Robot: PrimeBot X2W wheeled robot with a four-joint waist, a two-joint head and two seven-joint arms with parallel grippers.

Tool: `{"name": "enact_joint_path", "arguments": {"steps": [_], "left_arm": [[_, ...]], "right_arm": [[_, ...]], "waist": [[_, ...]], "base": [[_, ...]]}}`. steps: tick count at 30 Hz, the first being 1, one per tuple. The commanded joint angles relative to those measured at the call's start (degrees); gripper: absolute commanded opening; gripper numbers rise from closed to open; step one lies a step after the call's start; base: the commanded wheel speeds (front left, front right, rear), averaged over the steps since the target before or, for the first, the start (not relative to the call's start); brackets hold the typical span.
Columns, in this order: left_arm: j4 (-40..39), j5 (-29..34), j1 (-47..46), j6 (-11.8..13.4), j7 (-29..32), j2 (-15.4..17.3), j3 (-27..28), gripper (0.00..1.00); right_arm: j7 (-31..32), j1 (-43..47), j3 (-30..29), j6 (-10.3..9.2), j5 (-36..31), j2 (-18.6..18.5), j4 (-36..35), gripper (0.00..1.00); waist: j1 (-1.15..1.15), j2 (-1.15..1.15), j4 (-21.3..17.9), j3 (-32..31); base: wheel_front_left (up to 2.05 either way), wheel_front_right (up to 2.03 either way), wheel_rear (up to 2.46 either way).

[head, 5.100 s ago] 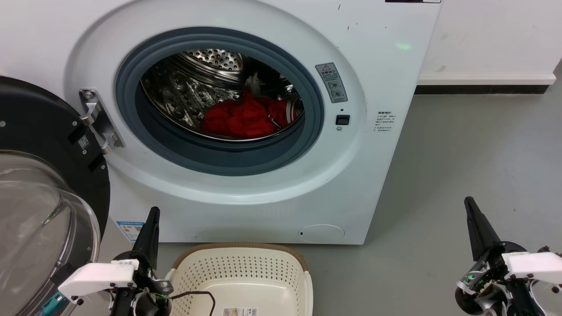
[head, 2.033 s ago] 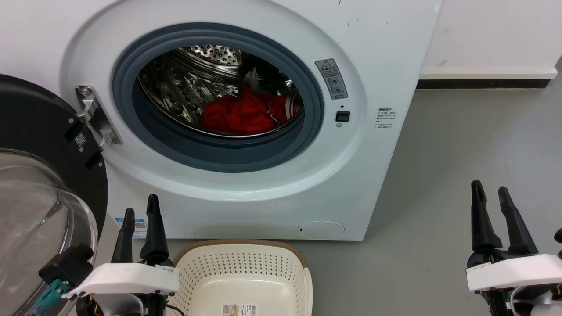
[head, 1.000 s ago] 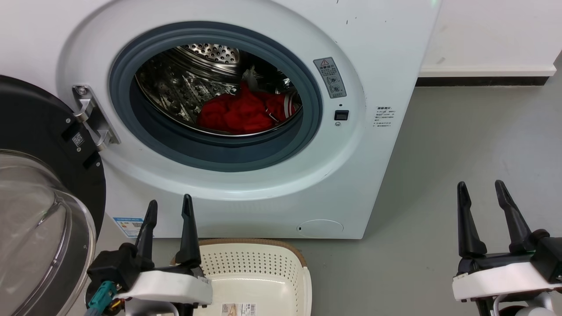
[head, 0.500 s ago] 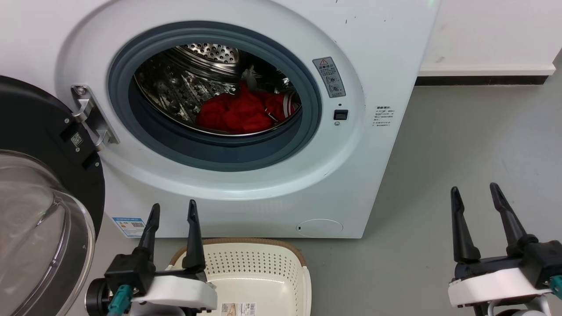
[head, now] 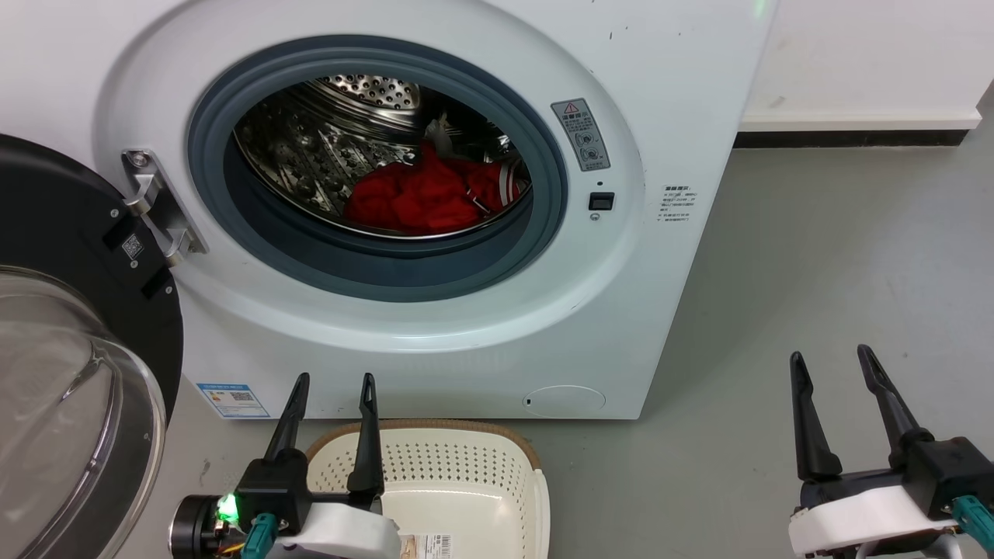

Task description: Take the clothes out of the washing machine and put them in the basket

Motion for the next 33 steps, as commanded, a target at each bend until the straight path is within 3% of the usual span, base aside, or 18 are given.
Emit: {"name": "enact_joint_path", "arguments": {"steps": [1,24,33], "left_arm": [[-0.5,1.3,-0.4,0.3,-0.5,0.1,-0.3,1.0],[-0.2,1.0,0.3,-0.9,-0.8,0.1,-0.9,1.0],[2.8,1.5,-2.7,-3.3,-0.7,0.9,1.9,1.0]], "right_arm": [[-0.4,0.3,-0.1,-0.02,-0.7,0.1,0.5,1.0],[-0.6,-0.2,0.1,-0.02,1.2,0.1,2.7,1.0],[-0.6,-2.8,0.3,-0.03,2.2,0.1,2.0,1.0]], "waist": [[0.0,0.0,0.0,0.0],[0.0,0.0,0.1,-0.3],[0.0,0.0,-3.5,4.6]], "base": [[0.0,0.0,0.0],[0.0,0.0,0.0],[0.0,0.0,0.0]]}}
